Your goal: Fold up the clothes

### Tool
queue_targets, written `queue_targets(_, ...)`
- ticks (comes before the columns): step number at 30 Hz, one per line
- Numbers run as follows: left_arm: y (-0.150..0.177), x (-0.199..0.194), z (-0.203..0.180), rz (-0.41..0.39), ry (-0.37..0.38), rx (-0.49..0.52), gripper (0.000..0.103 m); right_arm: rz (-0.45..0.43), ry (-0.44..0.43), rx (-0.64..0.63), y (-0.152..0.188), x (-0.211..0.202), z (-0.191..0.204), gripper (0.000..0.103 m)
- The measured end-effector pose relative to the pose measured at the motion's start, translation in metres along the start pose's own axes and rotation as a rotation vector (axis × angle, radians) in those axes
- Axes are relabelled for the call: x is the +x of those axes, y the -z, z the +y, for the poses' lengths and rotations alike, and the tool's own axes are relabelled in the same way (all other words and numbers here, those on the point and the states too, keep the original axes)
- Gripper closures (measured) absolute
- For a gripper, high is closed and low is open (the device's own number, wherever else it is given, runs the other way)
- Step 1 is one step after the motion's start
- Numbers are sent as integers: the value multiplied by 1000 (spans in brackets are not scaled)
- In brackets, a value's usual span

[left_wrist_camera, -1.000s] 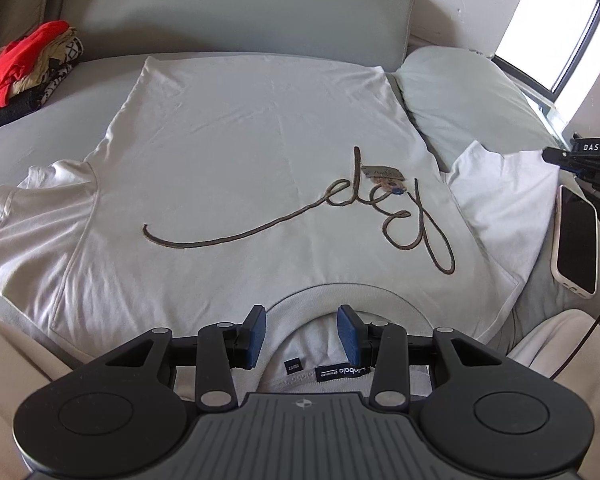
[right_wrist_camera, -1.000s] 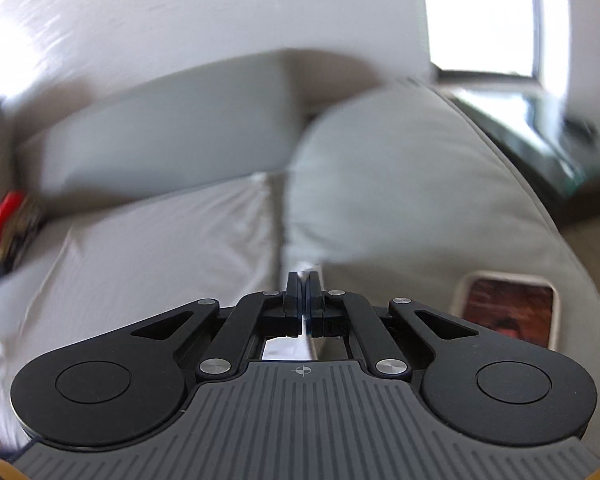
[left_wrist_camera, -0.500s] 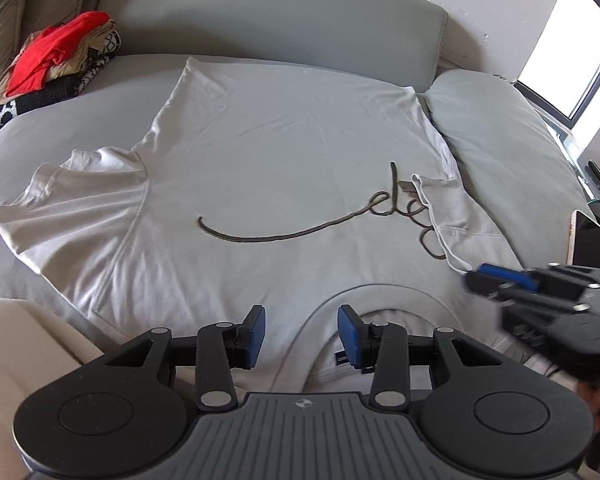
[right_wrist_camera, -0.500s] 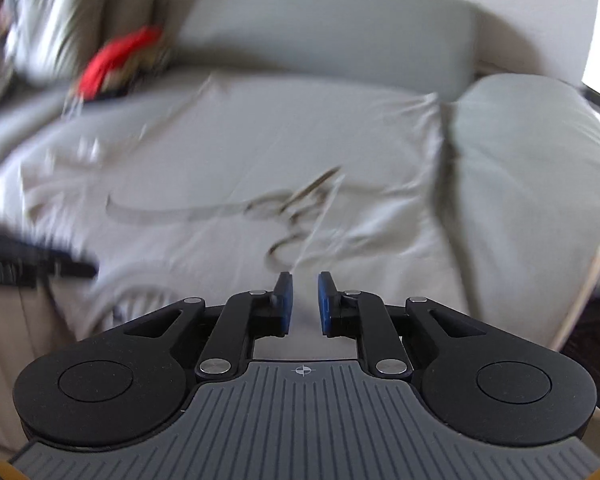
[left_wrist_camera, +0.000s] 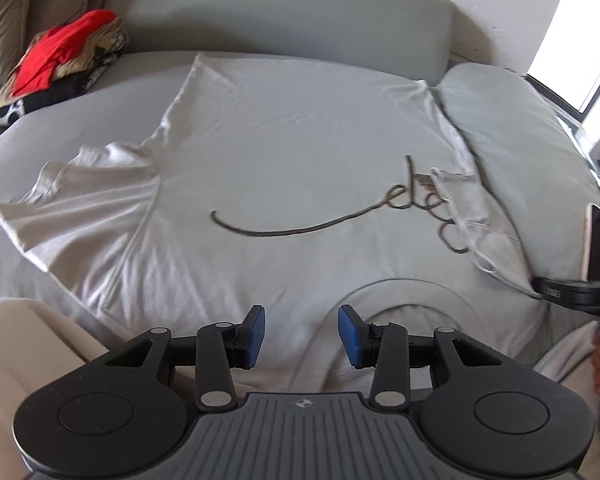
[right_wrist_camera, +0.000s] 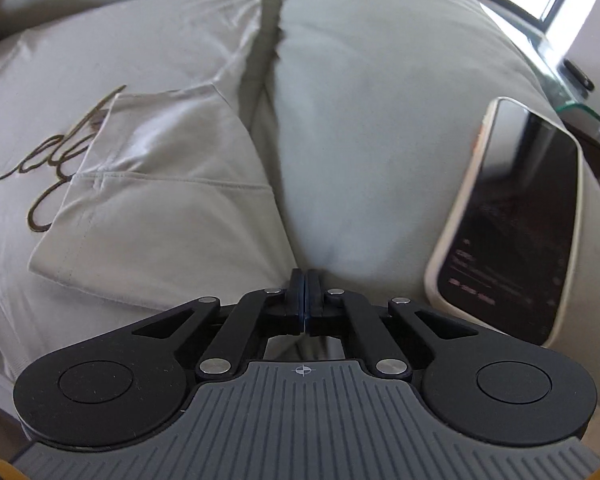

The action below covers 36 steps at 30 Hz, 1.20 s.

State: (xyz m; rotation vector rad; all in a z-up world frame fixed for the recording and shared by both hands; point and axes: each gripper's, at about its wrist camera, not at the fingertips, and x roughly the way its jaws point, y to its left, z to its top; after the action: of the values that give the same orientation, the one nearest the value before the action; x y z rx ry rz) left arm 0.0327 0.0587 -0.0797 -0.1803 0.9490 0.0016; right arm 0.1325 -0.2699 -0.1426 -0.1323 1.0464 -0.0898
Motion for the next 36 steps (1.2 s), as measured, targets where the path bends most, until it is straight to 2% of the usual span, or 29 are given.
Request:
queue_targets(2, 0, 2, 4, 9, -6, -15, 64, -48, -21, 43, -10, -12, 1, 98)
queue_targets(4, 0, 2, 6, 5, -7, -16, 64, -136, -99, 60, -16, -25, 6, 96)
queue_targets(7, 0, 3, 6, 5, -13, -18, 64, -116, -273, 84, -22, -26, 20, 96)
queue_targets(9, 2, 4, 6, -2, -19, -15, 64, -80, -336, 87, -19, -24, 30, 96)
queue_targets(12, 6, 11, 7, -9, -47, 7, 64, -67, -328, 73, -4, -27, 39, 96)
queue_targets(16, 12, 14, 4, 23, -63, 61, 65, 12, -325, 77, 10, -42, 38, 94)
queue_targets(18, 10, 4, 22, 9, -42, -13, 65, 46, -337, 92, 15, -49, 36, 90)
queue_targets(19, 9, -1, 32, 2, -31, -50, 65, 40, -351, 101, 19, -55, 37, 89)
queue_targets(20, 8, -6, 41, -4, -21, -87, 65, 22, -371, 112, 21, -61, 37, 83)
queue_targets(21, 7, -10, 50, -11, -10, -124, 65, 4, -393, 125, 21, -67, 38, 74)
queue_targets(22, 6, -15, 59, -18, 0, -160, 65, -13, -421, 137, 19, -72, 39, 54)
queue_targets(28, 0, -44, 115, -59, 64, -382, 58, -74, -560, 118, 12, -97, 59, 52)
queue_targets(30, -3, -56, 155, -142, 46, -541, 59, -74, -604, 118, 12, -102, 66, 52)
queue_targets(33, -5, -65, 207, -242, -8, -697, 61, -74, -633, 104, 11, -108, 75, 52)
queue_targets(36, -18, -55, 237, -250, 10, -733, 62, -75, -638, 86, 11, -112, 85, 52)
